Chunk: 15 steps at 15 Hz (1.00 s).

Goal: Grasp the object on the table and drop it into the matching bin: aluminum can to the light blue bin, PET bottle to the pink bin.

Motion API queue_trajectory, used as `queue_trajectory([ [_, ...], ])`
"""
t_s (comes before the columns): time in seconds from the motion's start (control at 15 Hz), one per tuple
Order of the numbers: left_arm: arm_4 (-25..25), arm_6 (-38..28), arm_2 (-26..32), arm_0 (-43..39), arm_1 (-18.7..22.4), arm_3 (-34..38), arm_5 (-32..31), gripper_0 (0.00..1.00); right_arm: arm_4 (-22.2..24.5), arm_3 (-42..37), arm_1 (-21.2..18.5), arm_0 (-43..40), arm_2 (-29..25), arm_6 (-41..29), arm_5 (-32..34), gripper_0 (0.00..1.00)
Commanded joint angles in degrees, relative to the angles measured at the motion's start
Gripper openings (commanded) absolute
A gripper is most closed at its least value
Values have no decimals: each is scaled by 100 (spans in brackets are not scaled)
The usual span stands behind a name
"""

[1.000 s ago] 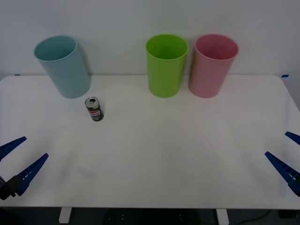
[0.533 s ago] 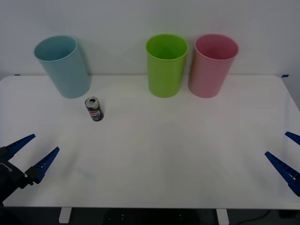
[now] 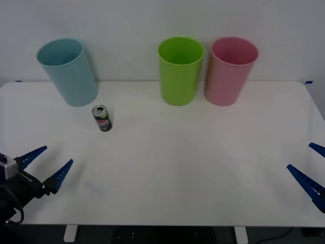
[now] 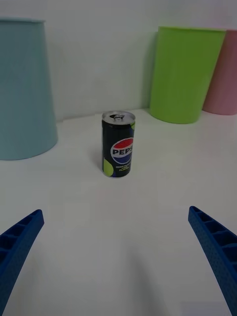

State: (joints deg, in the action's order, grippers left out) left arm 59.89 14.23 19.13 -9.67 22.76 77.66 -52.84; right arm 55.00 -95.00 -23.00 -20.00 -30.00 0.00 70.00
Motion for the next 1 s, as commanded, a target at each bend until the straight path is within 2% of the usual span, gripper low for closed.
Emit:
queue_trajectory([
  [0.07, -30, 54, -85, 308, 0, -409, 81, 100, 0, 0, 0, 0, 0, 0, 0, 100],
  [0.2, -92, 19, -190, 466, -26, -603, 248, 100, 0, 0, 0, 0, 0, 0, 0, 100],
  [0.33, -100, 1, -261, 536, -158, -612, 529, 100, 0, 0, 0, 0, 0, 0, 0, 100],
  [0.73, -92, 10, -278, 765, -624, -612, 845, 100, 0, 0, 0, 0, 0, 0, 0, 100],
  [1.0, -92, 45, -454, 923, -756, -612, 1241, 100, 0, 0, 0, 0, 0, 0, 0, 100],
])
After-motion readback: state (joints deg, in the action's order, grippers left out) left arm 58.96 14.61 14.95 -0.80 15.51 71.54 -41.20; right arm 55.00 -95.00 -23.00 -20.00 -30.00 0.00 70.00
